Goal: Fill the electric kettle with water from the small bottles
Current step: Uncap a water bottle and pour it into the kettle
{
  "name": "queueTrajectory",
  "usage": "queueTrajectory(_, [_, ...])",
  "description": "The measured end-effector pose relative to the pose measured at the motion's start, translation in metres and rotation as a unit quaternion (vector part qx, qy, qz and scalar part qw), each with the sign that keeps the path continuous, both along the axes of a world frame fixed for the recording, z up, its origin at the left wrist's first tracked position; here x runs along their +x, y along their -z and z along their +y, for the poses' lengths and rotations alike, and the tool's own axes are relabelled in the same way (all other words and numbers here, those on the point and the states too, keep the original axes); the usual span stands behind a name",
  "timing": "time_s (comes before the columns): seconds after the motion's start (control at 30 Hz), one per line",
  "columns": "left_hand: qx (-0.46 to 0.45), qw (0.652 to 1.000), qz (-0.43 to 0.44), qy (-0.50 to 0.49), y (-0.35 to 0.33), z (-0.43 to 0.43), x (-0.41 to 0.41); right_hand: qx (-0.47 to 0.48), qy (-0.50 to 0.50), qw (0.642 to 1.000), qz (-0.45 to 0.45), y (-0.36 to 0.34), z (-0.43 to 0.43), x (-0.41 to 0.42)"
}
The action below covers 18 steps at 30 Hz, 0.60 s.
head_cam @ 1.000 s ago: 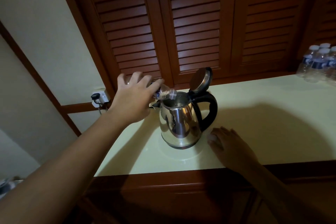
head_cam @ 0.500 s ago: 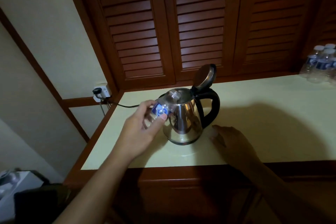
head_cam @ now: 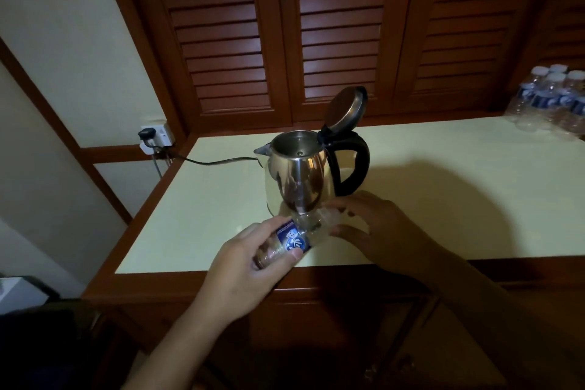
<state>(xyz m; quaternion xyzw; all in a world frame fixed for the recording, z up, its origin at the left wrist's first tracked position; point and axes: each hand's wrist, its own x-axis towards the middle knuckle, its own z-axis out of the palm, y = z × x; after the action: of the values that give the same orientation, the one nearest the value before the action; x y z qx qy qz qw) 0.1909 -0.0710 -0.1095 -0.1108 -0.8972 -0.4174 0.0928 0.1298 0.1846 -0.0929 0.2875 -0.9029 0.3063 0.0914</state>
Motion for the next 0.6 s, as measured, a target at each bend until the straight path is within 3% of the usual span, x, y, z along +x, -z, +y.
queueTrajectory(0.1, [0.018,1.000,0.000,0.013,-0.005,-0.002,0.003,-0.001,-0.007,1.000,-0.027,-0.014,-0.002,0.005])
queueTrajectory(0.23, [0.020,0.999,0.005,0.034,-0.019,-0.009,0.010,-0.073,-0.010,0.995,-0.060,-0.030,-0.001,0.016])
queueTrajectory(0.37, [0.042,0.997,-0.005,0.063,-0.038,-0.015,0.018,-0.099,-0.037,0.994,-0.036,-0.042,-0.003,0.027])
queueTrajectory(0.5, [0.100,0.988,-0.058,0.101,-0.054,-0.015,0.030,-0.139,-0.068,0.988,-0.022,-0.047,-0.006,0.036])
queueTrajectory(0.6, [0.208,0.962,-0.129,0.124,-0.061,-0.018,0.030,-0.177,-0.078,0.981,0.002,-0.054,-0.007,0.042])
